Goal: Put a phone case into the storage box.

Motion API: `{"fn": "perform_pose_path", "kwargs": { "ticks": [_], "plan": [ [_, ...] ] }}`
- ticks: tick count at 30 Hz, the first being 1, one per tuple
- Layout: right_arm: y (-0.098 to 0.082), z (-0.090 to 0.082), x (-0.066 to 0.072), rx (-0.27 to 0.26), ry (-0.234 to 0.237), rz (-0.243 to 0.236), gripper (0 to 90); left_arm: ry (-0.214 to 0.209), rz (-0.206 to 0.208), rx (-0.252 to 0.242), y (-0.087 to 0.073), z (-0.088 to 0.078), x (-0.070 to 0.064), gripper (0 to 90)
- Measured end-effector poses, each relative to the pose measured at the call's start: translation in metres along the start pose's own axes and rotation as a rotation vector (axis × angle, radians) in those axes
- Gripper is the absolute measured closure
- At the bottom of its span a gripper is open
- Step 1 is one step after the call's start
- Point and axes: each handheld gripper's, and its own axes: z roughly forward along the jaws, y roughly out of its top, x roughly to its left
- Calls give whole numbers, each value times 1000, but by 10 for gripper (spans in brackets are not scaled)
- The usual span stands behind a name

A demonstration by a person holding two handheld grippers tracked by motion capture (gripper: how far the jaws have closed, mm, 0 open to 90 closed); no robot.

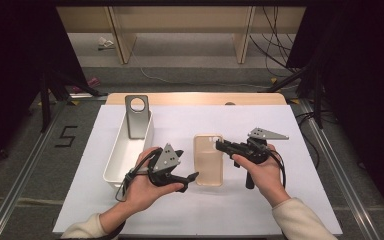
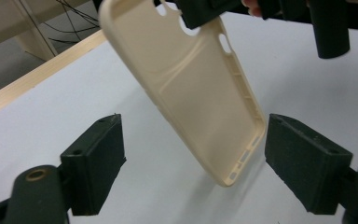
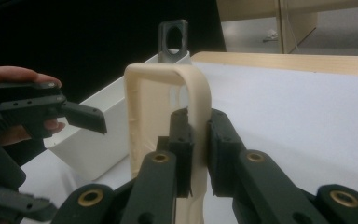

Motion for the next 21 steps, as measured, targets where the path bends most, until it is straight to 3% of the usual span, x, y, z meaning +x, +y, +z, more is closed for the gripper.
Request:
{"fn": "perform_pose_path", "kwargs": {
  "ticks": [4, 21],
  "plan": [
    [0, 0, 1, -4, -3, -3, 821, 19, -32, -22, 1, -1, 5, 244],
    [-1, -1, 2, -14, -11, 2, 820, 42, -68, -61, 16, 4, 12, 334]
  ]
}}
